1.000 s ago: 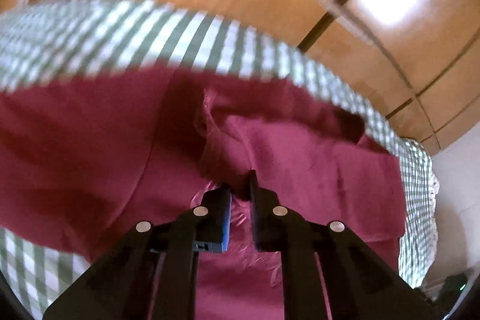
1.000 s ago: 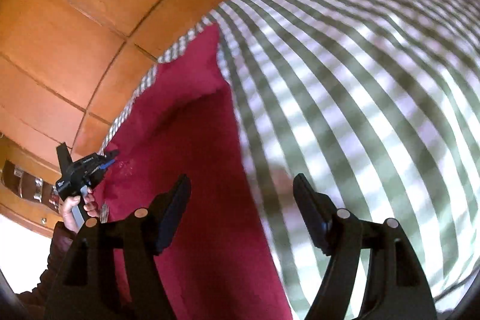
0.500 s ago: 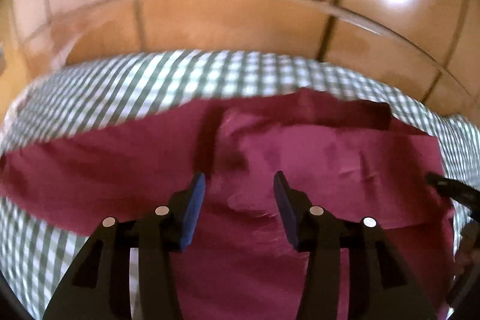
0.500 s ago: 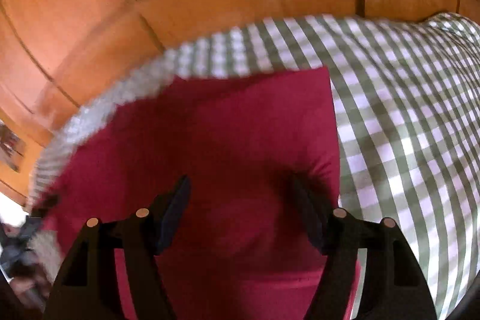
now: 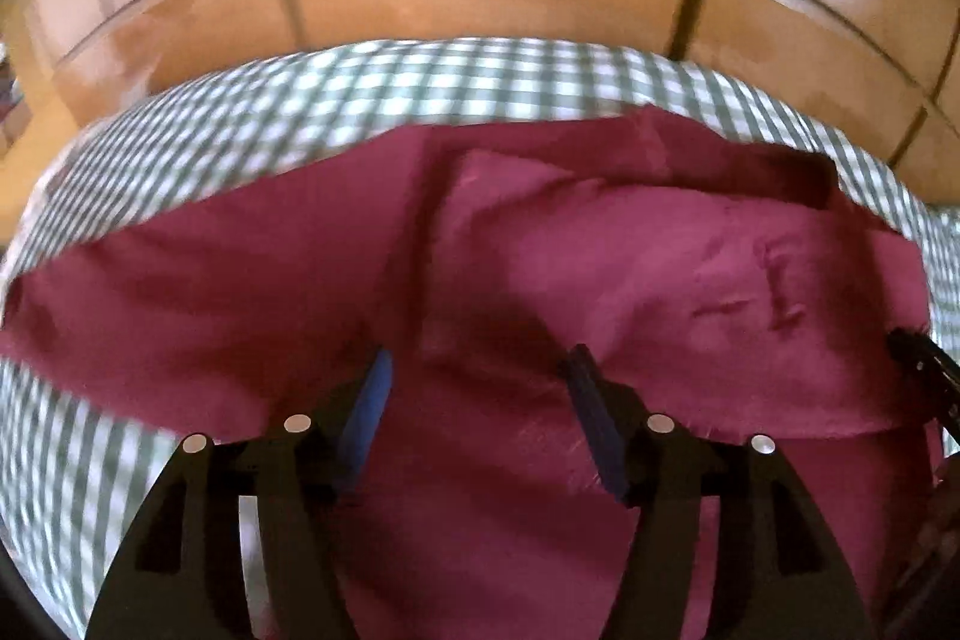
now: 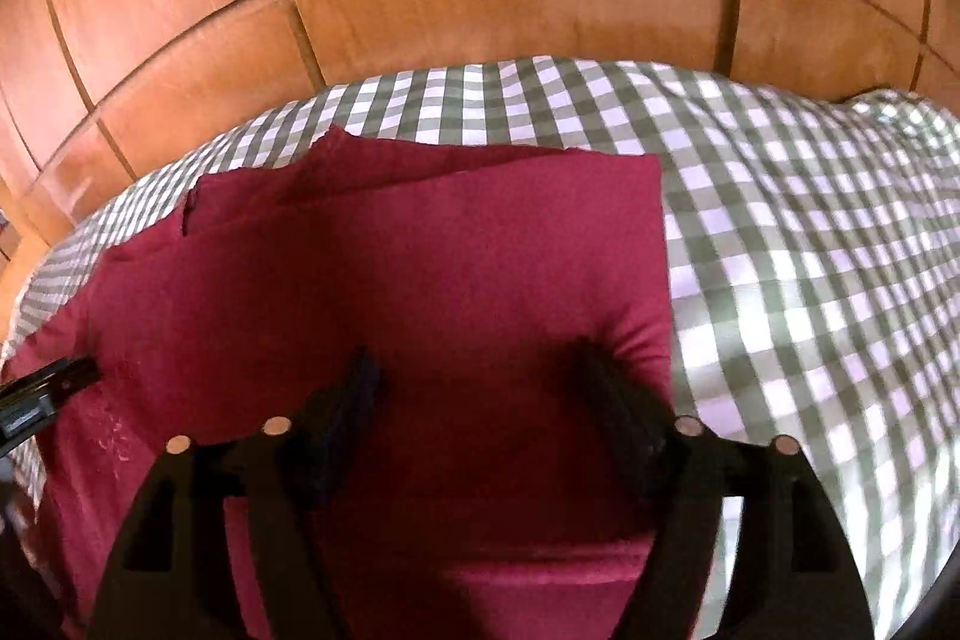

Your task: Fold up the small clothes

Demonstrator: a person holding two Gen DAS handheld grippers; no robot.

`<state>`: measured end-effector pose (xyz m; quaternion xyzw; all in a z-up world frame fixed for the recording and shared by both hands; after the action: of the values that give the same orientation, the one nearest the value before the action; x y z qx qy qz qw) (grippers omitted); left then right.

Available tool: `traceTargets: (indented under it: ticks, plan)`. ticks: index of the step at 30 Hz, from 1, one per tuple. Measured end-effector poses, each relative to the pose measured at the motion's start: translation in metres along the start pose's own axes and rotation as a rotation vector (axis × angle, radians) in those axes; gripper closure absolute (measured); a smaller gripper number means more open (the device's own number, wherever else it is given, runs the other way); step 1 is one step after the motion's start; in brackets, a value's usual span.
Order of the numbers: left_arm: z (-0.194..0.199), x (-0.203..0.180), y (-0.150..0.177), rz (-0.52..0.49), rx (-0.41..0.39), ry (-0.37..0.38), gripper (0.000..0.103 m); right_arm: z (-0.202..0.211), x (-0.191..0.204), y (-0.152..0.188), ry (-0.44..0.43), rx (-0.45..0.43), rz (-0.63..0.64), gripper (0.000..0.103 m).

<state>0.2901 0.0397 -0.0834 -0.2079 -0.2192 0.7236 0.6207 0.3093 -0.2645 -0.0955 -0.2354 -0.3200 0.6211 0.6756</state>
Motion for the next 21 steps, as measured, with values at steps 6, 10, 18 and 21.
traceTargets:
  ticks: [6,10,18,21]
  plan:
    - [0.041,0.046,0.033,0.122,-0.053,0.022,0.043,0.048,0.028,0.032,-0.054,-0.039,-0.001,0.011]
    - [0.054,0.097,0.050,0.268,-0.057,0.028,0.043,0.061,0.049,0.074,-0.079,0.020,0.029,0.010]
    - [0.063,0.220,0.073,0.577,-0.054,0.004,0.043,0.066,0.060,0.117,-0.026,0.050,0.071,0.006]
    - [0.067,0.265,0.074,0.670,-0.076,-0.023,0.043,0.060,0.063,0.121,-0.008,0.062,0.092,0.002]
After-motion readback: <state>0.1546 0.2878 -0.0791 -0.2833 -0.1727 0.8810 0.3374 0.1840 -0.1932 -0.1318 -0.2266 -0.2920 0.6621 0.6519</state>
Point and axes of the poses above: each gripper's, at about its wrist camera, not at the fingertips, and z roughly against the way its jaws point, x to its left, y to its underside, the point moved 7 cm from there along -z, roughly the way its jaws point, and after that the axes turned 1 degree about -x, right-handed, at the moved point
